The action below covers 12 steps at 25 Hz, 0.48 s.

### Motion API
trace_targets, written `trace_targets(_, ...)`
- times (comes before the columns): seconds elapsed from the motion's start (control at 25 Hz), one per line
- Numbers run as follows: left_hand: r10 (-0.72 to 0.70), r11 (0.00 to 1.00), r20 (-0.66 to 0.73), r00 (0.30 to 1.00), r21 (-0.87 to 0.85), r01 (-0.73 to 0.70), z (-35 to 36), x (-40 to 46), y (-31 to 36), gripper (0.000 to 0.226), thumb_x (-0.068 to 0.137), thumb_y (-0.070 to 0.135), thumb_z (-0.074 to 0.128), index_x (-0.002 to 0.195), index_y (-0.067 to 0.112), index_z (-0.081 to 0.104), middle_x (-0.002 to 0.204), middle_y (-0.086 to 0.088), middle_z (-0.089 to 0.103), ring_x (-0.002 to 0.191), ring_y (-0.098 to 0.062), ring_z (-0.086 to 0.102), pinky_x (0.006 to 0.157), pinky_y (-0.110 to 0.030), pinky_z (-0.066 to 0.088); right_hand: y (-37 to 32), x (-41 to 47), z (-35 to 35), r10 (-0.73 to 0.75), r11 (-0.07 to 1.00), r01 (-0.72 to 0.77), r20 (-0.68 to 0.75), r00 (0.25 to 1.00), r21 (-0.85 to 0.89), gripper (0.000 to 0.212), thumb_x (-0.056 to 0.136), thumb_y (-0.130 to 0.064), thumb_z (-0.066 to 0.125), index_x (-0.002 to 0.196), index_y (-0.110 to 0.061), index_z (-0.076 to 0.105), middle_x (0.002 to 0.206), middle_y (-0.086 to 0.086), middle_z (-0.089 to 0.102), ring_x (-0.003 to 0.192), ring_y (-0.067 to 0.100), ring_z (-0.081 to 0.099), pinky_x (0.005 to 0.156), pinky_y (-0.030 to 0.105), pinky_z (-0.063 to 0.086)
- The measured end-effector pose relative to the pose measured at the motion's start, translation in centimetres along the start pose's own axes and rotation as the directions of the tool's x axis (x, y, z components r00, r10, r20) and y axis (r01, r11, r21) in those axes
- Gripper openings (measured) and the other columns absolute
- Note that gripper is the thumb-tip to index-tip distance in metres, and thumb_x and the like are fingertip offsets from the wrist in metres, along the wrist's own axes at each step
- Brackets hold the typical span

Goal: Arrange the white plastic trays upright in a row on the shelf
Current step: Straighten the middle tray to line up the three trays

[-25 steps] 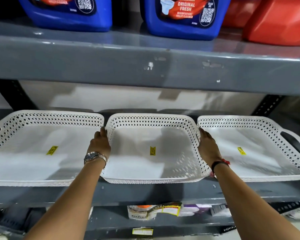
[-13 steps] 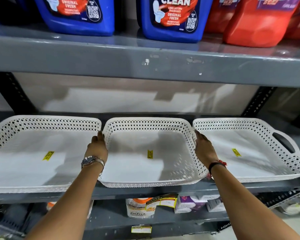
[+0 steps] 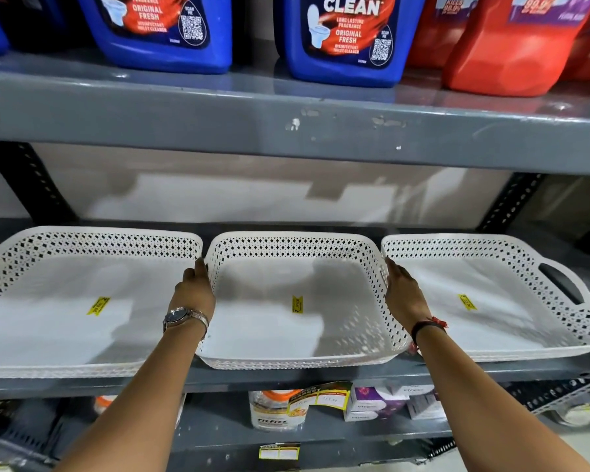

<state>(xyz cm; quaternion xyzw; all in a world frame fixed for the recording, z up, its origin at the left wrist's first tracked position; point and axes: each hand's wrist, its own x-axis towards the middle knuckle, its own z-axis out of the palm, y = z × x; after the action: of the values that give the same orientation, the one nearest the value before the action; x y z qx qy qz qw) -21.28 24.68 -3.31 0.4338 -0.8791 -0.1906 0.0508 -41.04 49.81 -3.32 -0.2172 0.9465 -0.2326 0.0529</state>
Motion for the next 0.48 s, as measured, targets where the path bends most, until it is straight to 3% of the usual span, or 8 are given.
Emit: trace_targets(0.48, -0.004, 1.0, 0.004, 1.0, 0.02, 0.004, 0.1, 0.3, 0.12, 0.062, 0.093, -0.002, 0.03, 0.15, 0.01, 0.009, 0.142, -0.024, 0.035, 0.122, -0.043, 0.047, 0.098, -0.046, 0.043, -0.22, -0.11, -0.17, -0.009, 0.999, 0.011, 0.039, 0.999, -0.038, 0.062, 0.09, 0.006, 0.031, 0.147, -0.009, 0.014, 0.149, 0.017, 0.03, 0.131, 0.032, 0.04, 0.102, 0.037, 0.039)
